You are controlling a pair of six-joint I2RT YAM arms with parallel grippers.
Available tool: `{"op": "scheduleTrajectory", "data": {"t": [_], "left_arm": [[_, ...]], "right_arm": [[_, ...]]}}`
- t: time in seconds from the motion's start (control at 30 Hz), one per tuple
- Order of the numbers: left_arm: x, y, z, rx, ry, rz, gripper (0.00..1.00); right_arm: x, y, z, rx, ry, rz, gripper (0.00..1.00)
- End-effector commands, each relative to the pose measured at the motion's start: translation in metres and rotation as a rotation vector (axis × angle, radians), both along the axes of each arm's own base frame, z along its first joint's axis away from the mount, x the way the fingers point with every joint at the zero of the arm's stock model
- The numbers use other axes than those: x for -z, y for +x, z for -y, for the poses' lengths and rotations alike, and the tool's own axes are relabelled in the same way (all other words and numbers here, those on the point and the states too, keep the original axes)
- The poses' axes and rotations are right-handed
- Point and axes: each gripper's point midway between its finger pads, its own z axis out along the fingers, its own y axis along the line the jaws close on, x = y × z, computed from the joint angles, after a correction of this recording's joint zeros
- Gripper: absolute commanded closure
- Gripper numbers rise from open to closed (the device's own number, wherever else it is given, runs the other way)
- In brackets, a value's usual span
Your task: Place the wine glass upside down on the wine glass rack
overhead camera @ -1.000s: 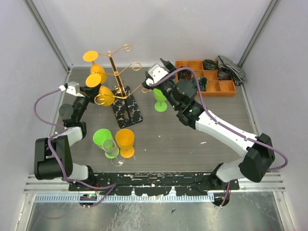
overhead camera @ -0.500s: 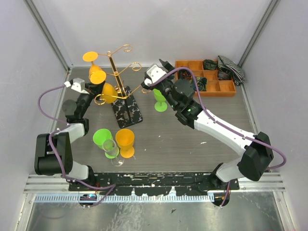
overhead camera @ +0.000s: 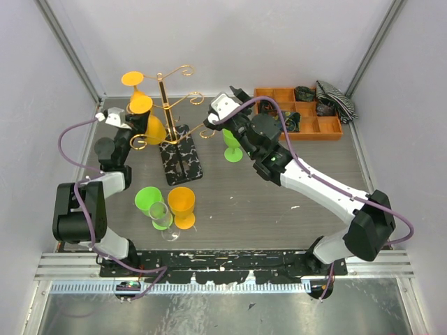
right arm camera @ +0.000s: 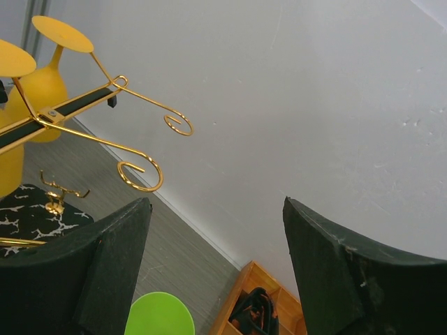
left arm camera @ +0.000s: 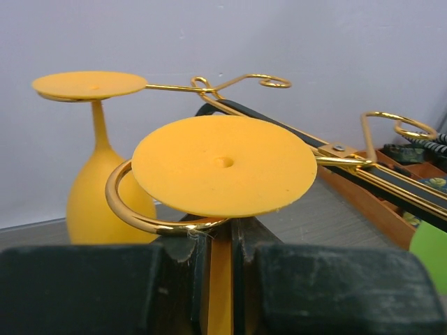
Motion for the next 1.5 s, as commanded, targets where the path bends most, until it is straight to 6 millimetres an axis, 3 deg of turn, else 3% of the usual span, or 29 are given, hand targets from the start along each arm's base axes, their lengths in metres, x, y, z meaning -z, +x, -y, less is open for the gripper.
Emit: {"op": "scheduleTrajectory", "data": {"t": [0.0,0.37,0.8,0.93,1.3,1.47], "left_arm": [[-0.020,0.011,-0.024,-0.138,0.004,0.066,0.87],[-0.020,0.018,-0.044,-0.255,0.017,0.069,0.81],[-0.024,-0.007,-0.062,-0.368,0.049,0.088,0.81],[-0.023,-0.013,-0.053,-0.322,0.074,0.089,0.83],[-0.016,-0.025,-0.003,-0.043,0.105,0.080,0.82],[-0.009,-0.024,-0.002,-0.038,0.099,0.048,0.72]], "right_arm": [[-0.032,0.000,0.003,0.011,0.055,0.062,0.18],[-0.027,0.001,0.002,0.011,0.047,0.052,0.18],[-0.023,0.002,0.000,0.010,0.041,0.043,0.18],[-0.021,0.001,0.001,0.009,0.042,0.038,0.18],[-0.018,0.003,0.006,0.038,0.058,0.021,0.18],[-0.018,0.002,0.007,0.039,0.065,0.019,0.18]]}}
